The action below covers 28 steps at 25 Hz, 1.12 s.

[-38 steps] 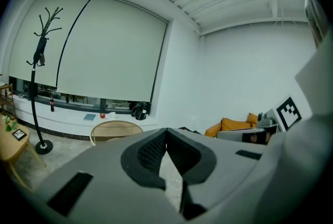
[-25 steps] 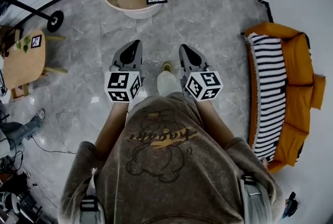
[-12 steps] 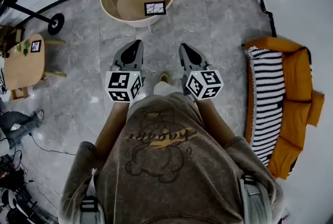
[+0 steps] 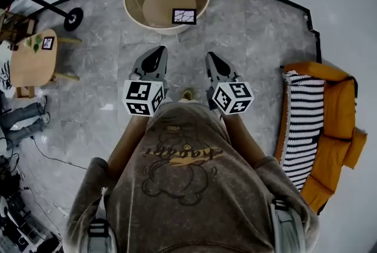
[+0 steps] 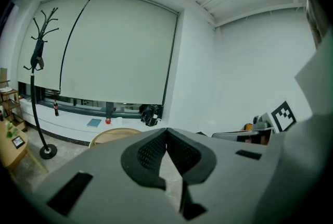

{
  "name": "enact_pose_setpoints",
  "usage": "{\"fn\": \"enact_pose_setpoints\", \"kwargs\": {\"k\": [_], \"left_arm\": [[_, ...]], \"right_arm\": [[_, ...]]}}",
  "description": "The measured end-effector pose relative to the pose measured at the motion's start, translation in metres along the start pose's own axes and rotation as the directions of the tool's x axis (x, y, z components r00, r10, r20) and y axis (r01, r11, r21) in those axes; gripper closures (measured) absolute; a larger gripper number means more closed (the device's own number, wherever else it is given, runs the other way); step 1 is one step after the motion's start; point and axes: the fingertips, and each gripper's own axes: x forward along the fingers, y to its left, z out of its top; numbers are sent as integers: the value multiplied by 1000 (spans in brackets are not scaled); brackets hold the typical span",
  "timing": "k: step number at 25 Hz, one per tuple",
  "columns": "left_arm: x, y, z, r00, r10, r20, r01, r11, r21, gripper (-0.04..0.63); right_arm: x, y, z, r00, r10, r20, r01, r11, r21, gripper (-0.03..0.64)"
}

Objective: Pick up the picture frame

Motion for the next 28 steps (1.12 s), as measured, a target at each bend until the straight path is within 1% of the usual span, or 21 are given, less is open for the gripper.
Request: {"fn": "enact_pose_setpoints", "kwargs": {"k": [4, 9, 20, 28], "left_arm": [[6, 5, 2, 1000, 11, -7, -11, 1000, 18, 577], [16, 7, 4, 1000, 3, -5, -3, 1000, 31, 577], [56, 30, 11, 999, -49, -11, 49, 998, 33, 577], [88, 54, 20, 997, -69, -21, 70, 997, 31, 577]], "right_arm": [[12, 1, 5, 1000, 21, 5, -21, 1000, 5, 597], [22, -1, 2, 1000, 24, -11, -24, 1000, 7, 597], [55, -20, 8, 1000, -26, -10, 26, 1000, 17, 597], [87, -31, 20, 999, -49, -4, 49, 998, 31, 597]]}}
